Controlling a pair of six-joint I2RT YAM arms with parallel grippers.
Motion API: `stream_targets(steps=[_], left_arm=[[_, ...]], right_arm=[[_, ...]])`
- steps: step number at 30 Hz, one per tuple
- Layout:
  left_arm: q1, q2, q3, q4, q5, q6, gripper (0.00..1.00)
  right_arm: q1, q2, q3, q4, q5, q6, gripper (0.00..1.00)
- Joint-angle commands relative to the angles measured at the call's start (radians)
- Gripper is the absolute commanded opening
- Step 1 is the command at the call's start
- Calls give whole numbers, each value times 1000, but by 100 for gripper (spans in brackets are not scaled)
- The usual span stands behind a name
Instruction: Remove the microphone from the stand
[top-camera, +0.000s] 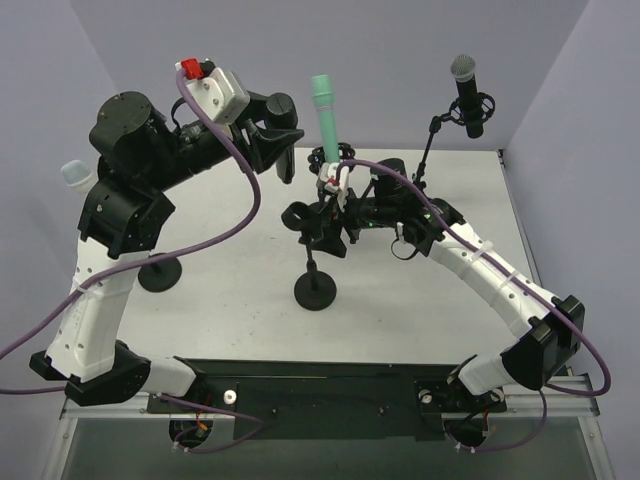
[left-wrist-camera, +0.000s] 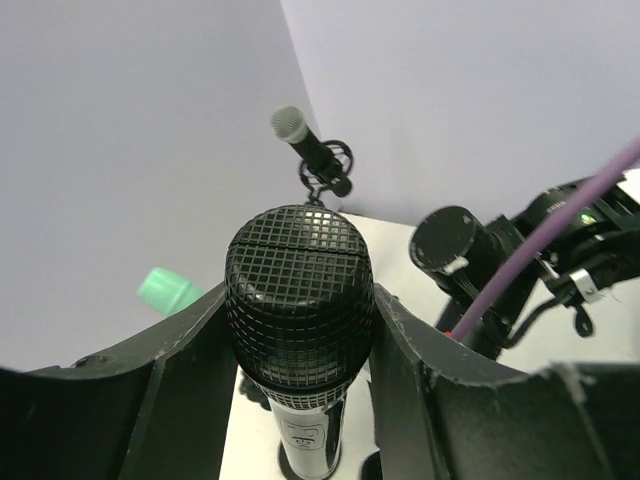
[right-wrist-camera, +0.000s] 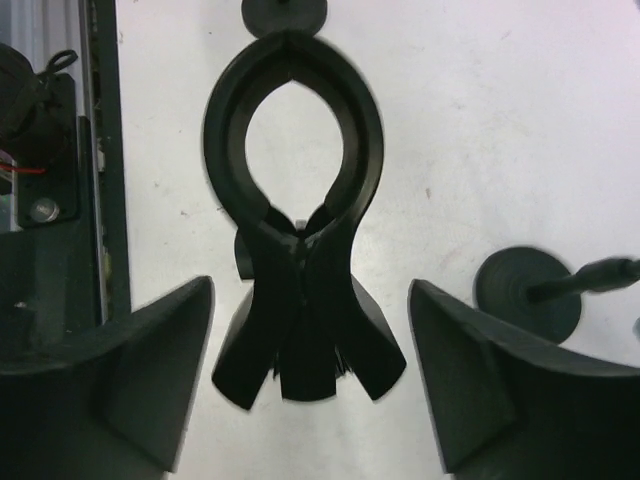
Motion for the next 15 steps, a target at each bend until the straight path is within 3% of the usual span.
stream_targets(steps=[1,7,15], left_arm=[[8,-3,99,3,-99,67,0],[10,-57,-5,21,-173,64,0],[45,-98,-126,97,-188,-178,0]], right_arm=[[-6,-35,30,-107,43,-23,93],[-40,-104,176,-127,55,113,94],[-21,-49,365,6,66,314,90]])
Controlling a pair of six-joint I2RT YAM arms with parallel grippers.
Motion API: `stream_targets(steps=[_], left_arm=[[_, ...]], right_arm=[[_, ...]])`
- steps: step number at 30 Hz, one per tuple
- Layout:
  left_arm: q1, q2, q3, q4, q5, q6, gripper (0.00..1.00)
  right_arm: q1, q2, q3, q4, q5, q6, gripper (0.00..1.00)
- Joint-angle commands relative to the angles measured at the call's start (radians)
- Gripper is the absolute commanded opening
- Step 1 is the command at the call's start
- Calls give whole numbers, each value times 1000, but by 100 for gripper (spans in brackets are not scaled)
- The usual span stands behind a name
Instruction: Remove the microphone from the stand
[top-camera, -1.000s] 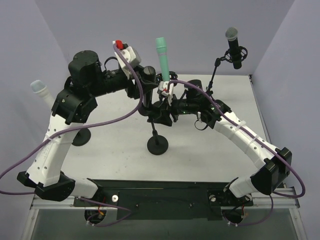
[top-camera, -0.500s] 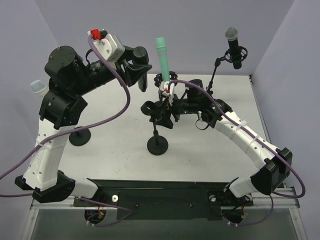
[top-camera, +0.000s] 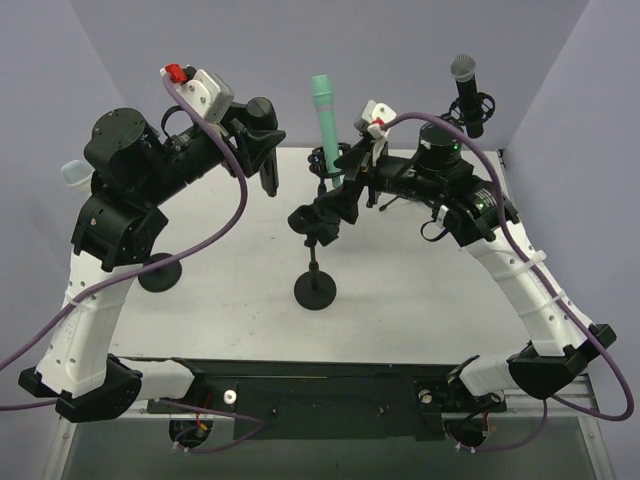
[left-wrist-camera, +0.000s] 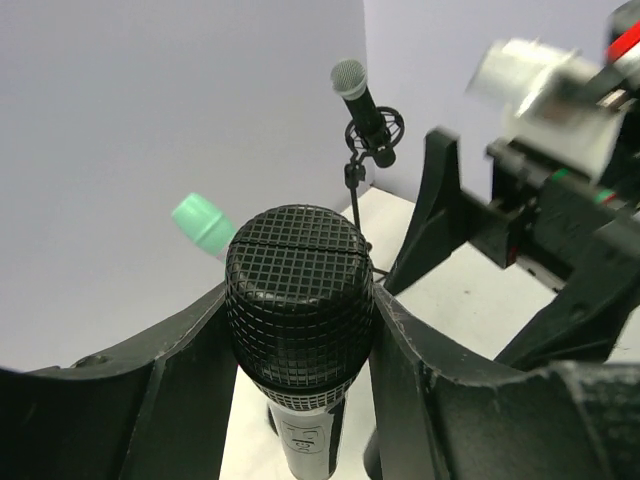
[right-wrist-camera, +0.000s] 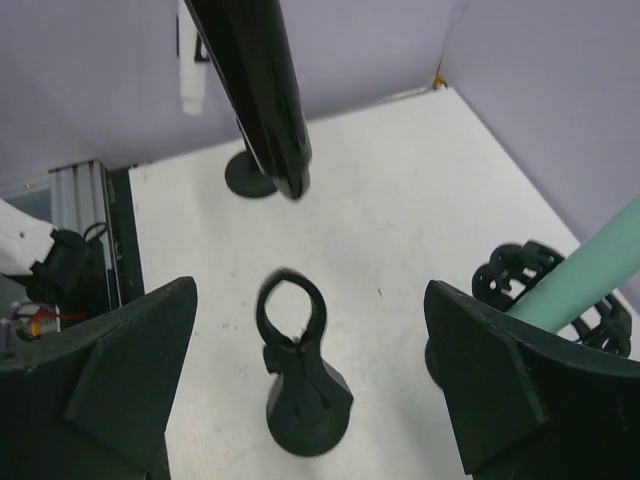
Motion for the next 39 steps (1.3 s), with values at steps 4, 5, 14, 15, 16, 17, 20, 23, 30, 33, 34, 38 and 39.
stream_targets(steps=[4,5,14,15,16,17,20,23,30,33,34,38,39], left_arm=[[34,-10,-39,106,10,-212,0],[37,-8,-45,118,23,-233,0],[97,7,-53,190,125,-385,0],[100,9,-47,192,135,-393,0],[106,10,-48,193,139,-410,0],[111,10,-47,196,145,-416,0],[117,14,-51,203,162,-442,0],[120,17,-54,201,178,-451,0],[120,21,-56,198,191,-454,0],[120,9,-68,219,164,-451,55],[120,4,-79,245,152,-445,71],[120,15,-31,262,148,-402,82],[120,20,-22,272,152,-390,82]], right_arm=[[49,56,92,232,19,245,87],[57,74,112,256,17,256,87],[146,167,203,266,74,223,85],[148,173,203,266,85,226,84],[151,180,206,296,91,226,84],[152,184,212,298,92,218,83],[155,200,242,292,99,197,80],[161,200,255,292,105,154,78],[181,185,261,217,86,22,50],[189,174,258,192,105,-12,36],[189,168,258,192,126,-14,34],[183,128,244,186,238,-17,17],[180,104,230,186,259,-17,12]])
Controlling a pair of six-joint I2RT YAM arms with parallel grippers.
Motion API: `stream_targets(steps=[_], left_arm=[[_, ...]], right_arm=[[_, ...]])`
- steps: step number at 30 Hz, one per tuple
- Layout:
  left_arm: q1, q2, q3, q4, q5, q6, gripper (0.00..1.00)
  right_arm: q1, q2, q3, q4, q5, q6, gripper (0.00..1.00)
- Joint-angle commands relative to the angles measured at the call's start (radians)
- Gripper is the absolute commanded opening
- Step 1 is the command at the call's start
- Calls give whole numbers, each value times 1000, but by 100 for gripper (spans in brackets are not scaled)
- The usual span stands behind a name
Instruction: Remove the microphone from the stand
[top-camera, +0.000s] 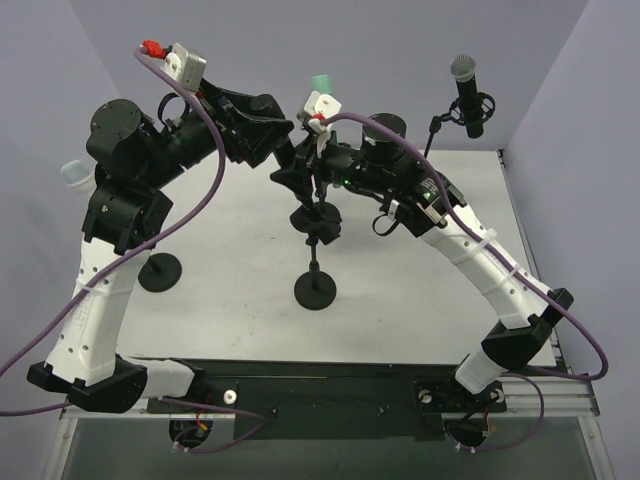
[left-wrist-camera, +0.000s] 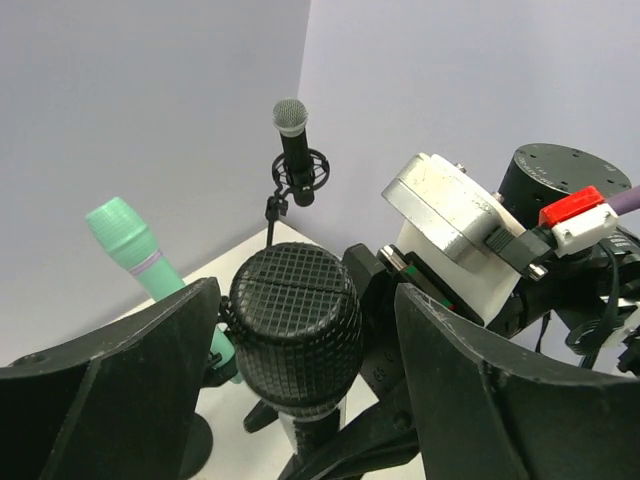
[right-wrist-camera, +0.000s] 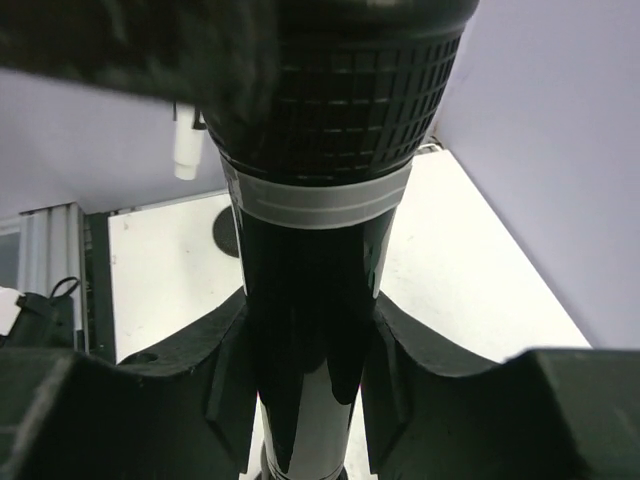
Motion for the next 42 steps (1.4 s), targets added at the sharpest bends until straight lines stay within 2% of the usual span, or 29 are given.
stream_targets(steps=[1,2,4,9,11,13,14,16,18,23,27,32,42], left_arm=[[7,-10,56,100,0,40,82],[7,-10,59,113,12,54,83],[7,-15,59,119,43,80,82],[-5,-33,27,94,63,193,82],[-16,-56,-22,99,47,248,81],[-27,-88,-94,134,32,290,81],[-28,-97,-151,169,14,287,80],[-27,-125,-220,214,-6,249,80],[-24,-143,-264,241,-5,230,80],[-7,-133,-285,283,-5,141,80],[-7,-108,-240,266,3,143,80],[-5,-104,-213,232,-6,167,80],[11,-176,-248,163,-42,256,80]], right_arm=[[-19,-122,-3,36,134,-30,9],[-30,-151,-19,33,152,-30,4],[-54,-195,-36,4,191,-21,0],[-168,-327,-100,-136,322,-5,0],[-247,-398,-164,-199,396,22,0],[-359,-467,-279,-269,398,60,0],[-445,-511,-307,-320,373,76,0],[-532,-568,-399,-432,394,61,0],[-571,-623,-505,-509,485,25,0],[-668,-740,-805,-556,502,-5,0],[-688,-716,-956,-558,667,56,0],[-717,-623,-1054,-514,675,65,0],[-749,-413,-1024,-504,668,50,0]])
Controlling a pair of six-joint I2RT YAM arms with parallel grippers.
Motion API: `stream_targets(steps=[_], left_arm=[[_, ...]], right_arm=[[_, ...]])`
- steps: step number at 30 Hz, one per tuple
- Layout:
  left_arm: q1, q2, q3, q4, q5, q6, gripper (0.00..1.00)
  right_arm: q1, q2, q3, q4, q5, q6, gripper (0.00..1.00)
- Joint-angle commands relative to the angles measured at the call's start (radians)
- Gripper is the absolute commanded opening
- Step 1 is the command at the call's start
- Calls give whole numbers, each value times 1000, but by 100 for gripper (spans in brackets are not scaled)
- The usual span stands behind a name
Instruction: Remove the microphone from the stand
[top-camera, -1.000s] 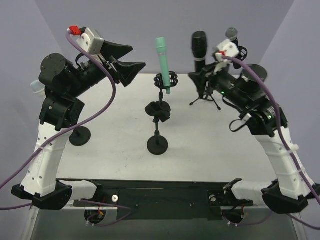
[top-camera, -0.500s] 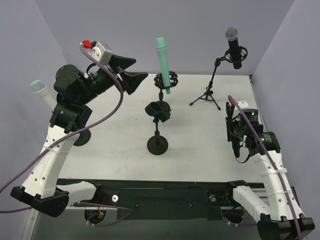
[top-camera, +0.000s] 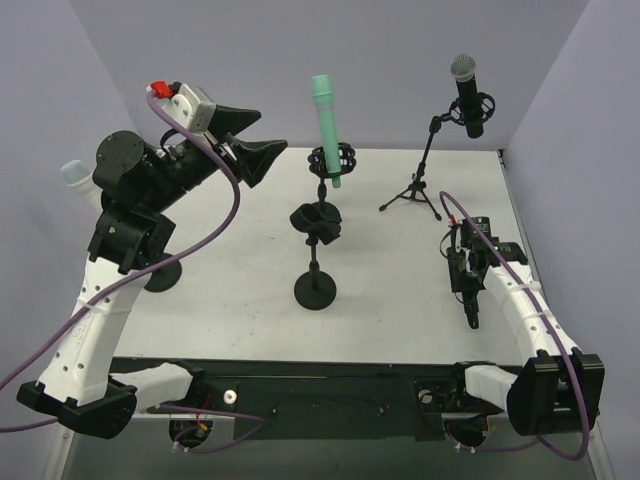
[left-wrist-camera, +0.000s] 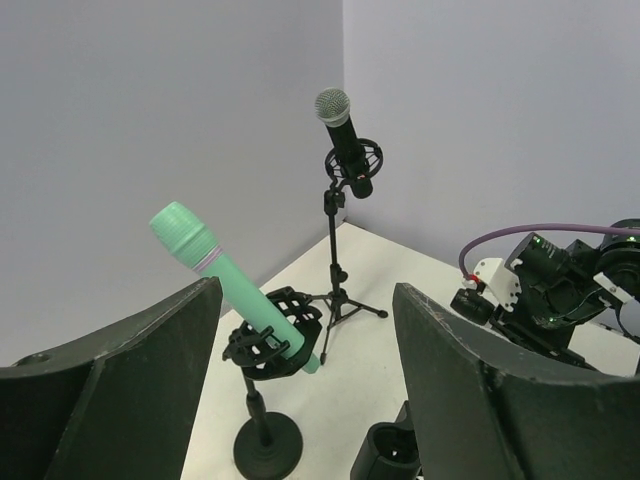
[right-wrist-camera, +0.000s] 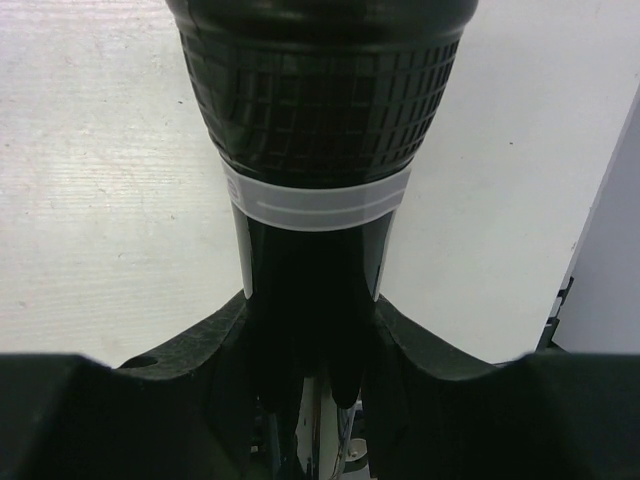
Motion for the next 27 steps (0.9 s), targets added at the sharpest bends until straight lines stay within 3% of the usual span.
stream_targets(steps=[1,6,11,17,22,24,27], left_arm=[[28,-55,5,-3,-18,33,80],[51,-84,0,-18,-21,37,80],[54,-104,-13,-55,-32,72,80],[68,-84,-10,-70,-33,83,80],[73,-63,4,-93,-46,105,80],[79,-55,7,-95,-50,129,80],[80,-47,7,-113,-50,135,81]], right_arm=[[-6,61,43,-17,36,0,0],[-51,156,108,-52,25,-80,0],[-187,270,154,-29,-14,-242,0],[-321,400,102,113,-76,-379,0],[-329,419,50,135,-93,-401,1],[-329,420,28,141,-128,-397,6],[-332,420,-12,146,-166,-426,24]])
